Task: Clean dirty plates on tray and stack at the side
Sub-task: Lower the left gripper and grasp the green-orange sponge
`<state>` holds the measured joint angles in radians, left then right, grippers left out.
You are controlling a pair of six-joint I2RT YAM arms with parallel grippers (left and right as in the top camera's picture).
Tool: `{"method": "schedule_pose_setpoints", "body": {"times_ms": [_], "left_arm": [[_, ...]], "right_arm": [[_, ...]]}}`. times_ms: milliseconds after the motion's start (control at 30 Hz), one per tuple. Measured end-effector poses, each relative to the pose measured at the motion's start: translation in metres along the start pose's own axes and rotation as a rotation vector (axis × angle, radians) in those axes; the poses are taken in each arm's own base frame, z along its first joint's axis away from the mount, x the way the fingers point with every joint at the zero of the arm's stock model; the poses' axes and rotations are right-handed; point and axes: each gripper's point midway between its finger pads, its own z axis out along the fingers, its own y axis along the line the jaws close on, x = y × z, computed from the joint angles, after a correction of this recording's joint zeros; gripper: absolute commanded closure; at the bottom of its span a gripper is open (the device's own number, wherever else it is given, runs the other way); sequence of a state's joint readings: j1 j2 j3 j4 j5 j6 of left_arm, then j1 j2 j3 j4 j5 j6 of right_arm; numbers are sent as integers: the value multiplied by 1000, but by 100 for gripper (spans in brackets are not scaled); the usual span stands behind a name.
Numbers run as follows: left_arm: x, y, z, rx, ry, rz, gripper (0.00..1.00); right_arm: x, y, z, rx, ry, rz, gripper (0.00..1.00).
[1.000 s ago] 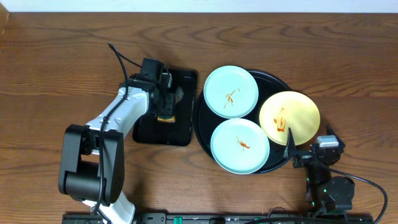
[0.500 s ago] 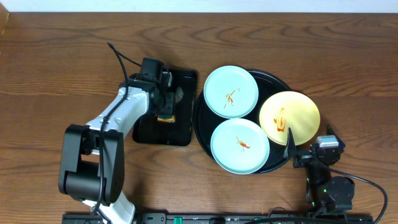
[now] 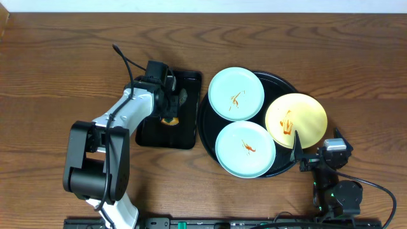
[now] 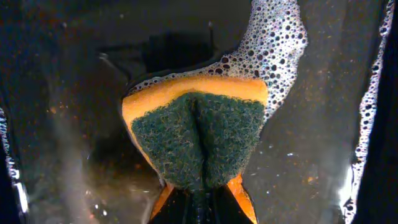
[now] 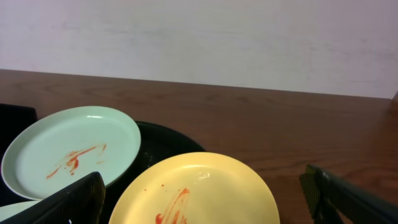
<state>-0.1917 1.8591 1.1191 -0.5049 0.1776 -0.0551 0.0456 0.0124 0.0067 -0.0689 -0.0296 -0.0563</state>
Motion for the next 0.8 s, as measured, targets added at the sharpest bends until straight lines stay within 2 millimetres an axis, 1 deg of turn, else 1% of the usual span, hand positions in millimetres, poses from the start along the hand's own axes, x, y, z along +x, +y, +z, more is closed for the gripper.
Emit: {"method": "schedule_pose_setpoints", "body": {"times_ms": [167, 267, 367, 533, 567, 800], "left_arm": [[4, 0, -2, -2, 16, -2, 93], [7, 0, -7, -3, 20, -3, 92], [4, -2, -17, 0, -1, -4, 93], [-5, -8, -41, 20, -63, -23, 92], [-6, -9, -43, 25, -68, -25, 92], [-4, -11, -44, 36, -63, -40, 92]], "right_arm": [[0, 0, 0, 0, 0, 0, 1], [0, 0, 0, 0, 0, 0, 1], [0, 0, 0, 0, 0, 0, 1], [0, 0, 0, 0, 0, 0, 1], [0, 0, 0, 0, 0, 0, 1], [0, 0, 0, 0, 0, 0, 1]]}}
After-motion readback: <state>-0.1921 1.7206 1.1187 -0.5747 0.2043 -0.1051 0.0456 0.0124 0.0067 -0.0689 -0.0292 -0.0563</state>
